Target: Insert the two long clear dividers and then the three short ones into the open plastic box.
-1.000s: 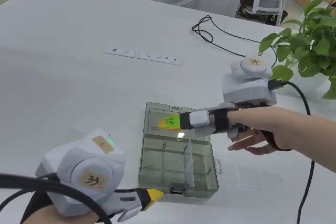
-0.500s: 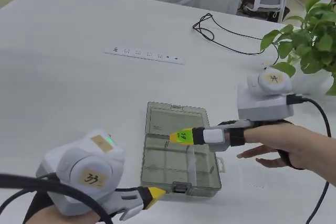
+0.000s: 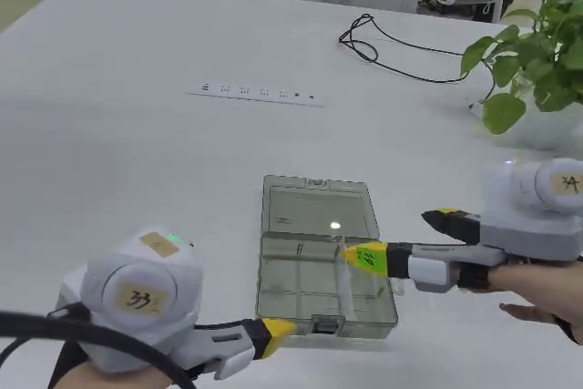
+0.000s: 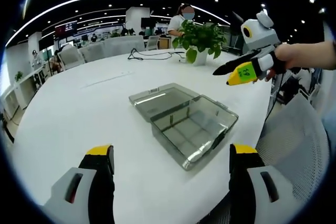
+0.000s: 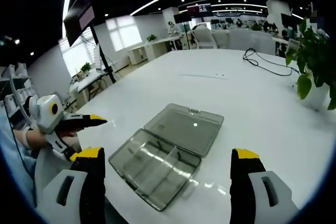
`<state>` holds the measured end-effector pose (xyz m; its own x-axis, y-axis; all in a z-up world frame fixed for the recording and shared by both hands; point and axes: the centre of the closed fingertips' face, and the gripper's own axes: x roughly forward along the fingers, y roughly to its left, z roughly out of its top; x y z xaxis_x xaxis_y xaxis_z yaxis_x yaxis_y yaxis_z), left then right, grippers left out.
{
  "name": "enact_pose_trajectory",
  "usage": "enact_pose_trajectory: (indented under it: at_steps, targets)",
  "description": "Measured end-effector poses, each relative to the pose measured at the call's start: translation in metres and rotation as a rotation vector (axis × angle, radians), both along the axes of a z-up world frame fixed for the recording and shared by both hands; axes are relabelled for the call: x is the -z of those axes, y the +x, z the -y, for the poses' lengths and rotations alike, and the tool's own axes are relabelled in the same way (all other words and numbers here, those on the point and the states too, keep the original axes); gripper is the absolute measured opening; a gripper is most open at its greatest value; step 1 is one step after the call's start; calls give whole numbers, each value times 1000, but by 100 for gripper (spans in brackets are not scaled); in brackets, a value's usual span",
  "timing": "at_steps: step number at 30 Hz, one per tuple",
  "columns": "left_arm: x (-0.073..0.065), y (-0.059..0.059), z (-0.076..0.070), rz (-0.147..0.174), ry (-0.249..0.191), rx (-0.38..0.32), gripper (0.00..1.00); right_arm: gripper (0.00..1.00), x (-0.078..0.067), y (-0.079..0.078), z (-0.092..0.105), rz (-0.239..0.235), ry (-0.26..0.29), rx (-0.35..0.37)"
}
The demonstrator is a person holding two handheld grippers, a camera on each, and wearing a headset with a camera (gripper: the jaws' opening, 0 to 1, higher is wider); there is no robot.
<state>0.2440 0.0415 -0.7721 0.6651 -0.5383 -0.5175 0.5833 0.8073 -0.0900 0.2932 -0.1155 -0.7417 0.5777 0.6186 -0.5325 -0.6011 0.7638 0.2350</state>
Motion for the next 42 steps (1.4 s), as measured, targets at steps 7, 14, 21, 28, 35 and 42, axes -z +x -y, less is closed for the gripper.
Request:
enact_pose_trajectory:
  at_steps: [7,14,21,28,35,42]
  targets:
    - [4,8,-32,-24,18,-51,92,100,-2,-15,11,43,45,26]
    - [15,21,-80,-67,87,-126,91,100,1,-22,16,69,51,30]
    - [36,23,-117,-177,204,-176,88,100,4,-26,18,87,43,18]
    - [55,19,-135,-273,268,-159,78,100,8,-33,26,96,27,7]
    - [58,23,-142,-304,304,-141,72,100,14,-41,35,88,13,12]
    - [67,27,-143,-364,334,-132,60,100,13,-44,42,107,-23,4]
